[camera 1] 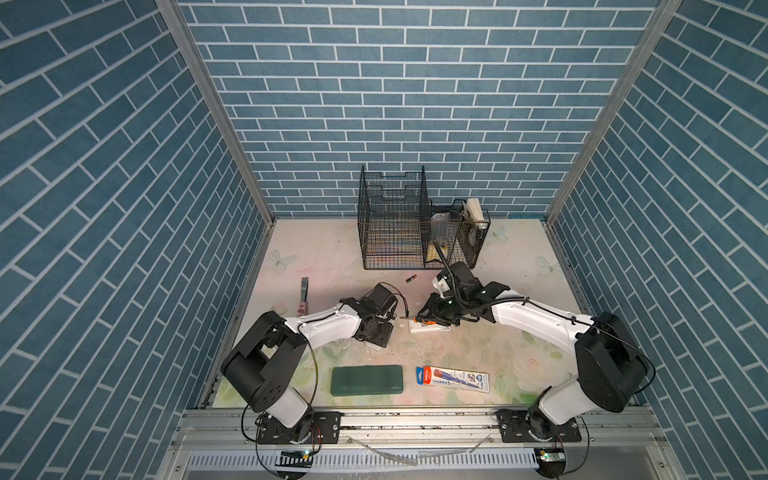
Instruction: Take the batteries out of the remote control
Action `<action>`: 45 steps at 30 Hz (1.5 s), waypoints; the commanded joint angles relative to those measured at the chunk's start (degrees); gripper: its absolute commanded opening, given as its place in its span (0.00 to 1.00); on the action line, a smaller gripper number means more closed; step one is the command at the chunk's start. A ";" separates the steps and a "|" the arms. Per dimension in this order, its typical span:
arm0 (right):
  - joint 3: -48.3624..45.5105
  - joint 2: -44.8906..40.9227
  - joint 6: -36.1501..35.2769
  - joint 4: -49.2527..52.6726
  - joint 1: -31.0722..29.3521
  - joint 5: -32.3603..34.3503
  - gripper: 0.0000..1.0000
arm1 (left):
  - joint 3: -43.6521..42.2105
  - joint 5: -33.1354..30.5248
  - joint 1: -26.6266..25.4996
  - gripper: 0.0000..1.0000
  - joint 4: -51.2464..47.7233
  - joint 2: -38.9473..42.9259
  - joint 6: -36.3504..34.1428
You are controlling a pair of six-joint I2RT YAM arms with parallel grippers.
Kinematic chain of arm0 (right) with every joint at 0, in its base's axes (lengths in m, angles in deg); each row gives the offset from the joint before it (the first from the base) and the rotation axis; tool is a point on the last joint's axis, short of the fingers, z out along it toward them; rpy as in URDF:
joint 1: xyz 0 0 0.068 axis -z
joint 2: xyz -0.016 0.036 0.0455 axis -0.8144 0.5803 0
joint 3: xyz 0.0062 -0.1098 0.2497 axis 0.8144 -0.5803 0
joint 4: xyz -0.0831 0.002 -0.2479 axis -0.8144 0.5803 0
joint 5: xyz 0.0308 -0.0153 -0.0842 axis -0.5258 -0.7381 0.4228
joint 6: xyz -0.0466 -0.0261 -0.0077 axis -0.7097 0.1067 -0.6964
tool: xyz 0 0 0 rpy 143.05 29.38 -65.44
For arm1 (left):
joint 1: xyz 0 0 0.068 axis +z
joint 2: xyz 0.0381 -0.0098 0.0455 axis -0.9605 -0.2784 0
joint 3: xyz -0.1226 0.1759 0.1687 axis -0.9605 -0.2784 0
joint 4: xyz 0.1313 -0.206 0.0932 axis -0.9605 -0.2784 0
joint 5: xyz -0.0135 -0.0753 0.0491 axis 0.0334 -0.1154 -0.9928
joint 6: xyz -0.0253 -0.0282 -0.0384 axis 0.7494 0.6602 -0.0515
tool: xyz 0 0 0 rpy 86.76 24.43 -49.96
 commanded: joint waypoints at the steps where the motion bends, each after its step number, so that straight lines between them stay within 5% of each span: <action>1: 3.53 1.23 2.02 -1.18 0.20 1.21 0.00 | -0.97 0.64 -0.22 0.51 -0.26 -2.54 -0.68; 45: 0.71 2.76 3.84 -3.88 0.11 0.52 0.00 | -1.79 3.02 -0.22 0.43 1.03 -3.19 -0.73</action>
